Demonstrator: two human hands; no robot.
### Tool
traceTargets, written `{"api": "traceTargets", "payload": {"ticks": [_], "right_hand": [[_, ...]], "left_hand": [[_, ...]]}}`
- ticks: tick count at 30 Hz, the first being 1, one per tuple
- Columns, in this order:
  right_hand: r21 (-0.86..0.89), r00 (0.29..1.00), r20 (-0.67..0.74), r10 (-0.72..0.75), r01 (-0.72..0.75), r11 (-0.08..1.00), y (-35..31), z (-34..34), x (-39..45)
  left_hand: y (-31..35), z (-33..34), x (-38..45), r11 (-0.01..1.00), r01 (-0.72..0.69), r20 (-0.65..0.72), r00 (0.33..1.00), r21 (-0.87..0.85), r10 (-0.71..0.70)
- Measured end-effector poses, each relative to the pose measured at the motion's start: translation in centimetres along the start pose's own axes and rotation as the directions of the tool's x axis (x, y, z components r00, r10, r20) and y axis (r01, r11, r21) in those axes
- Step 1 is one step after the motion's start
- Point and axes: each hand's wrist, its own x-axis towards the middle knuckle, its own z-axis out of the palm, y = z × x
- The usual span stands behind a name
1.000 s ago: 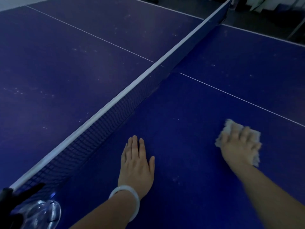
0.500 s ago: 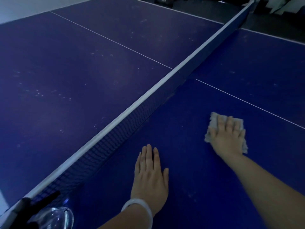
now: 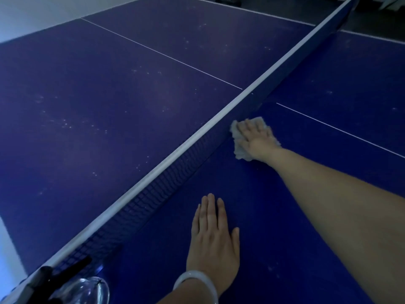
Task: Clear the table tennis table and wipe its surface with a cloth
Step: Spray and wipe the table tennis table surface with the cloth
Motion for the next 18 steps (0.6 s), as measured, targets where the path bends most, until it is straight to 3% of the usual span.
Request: {"api": "traceTargets", "payload": {"ticks": [3,5,8,9,11,13,15,16,18], "right_hand": [[-0.044,0.958,-0.006,-0.286,0.286,0.957,-2.8,2.4,-3.5],[-0.052,0.875,-0.035,-0.483,0.481,0.875,-4.1,4.5,-6.5],[-0.112,0.809,-0.051,-0.586,0.578,0.808,-2.4,5.7,-9.0],[-0.178,0.825,-0.058,-0.563,0.546,0.818,-1.0,5.5,-9.0],[-0.266,0.909,-0.152,-0.388,0.341,0.902,2.5,4.8,-8.6],[-0.119,0.962,-0.27,-0.028,-0.004,0.993,5.9,3.7,-8.5],[0.092,0.935,-0.227,0.273,-0.258,0.962,6.6,3.2,-9.1],[0.109,0.928,-0.233,0.289,-0.27,0.957,5.6,3.6,-9.6],[0.008,0.951,-0.297,0.081,-0.082,0.997,2.8,5.6,-10.8]], "left_hand": [[0.1,0.0,0.2,0.999,0.014,0.035,0.999,-0.032,-0.013],[0.1,0.0,0.1,1.0,0.004,0.022,1.0,-0.005,-0.003],[0.1,0.1,0.0,1.0,0.018,0.008,1.0,-0.024,-0.018],[0.0,0.1,0.0,1.0,0.01,-0.003,1.0,-0.016,-0.01],[-0.1,0.2,0.0,1.0,0.001,-0.037,0.999,-0.008,-0.001],[-0.1,0.4,0.1,1.0,0.005,-0.031,1.0,-0.016,-0.005],[-0.1,0.8,0.1,1.0,-0.006,-0.012,1.0,-0.02,0.006],[-0.1,1.0,0.2,1.0,-0.015,-0.009,1.0,-0.019,0.015],[-0.2,1.2,0.3,0.999,-0.029,-0.015,0.999,-0.017,0.028]]}}
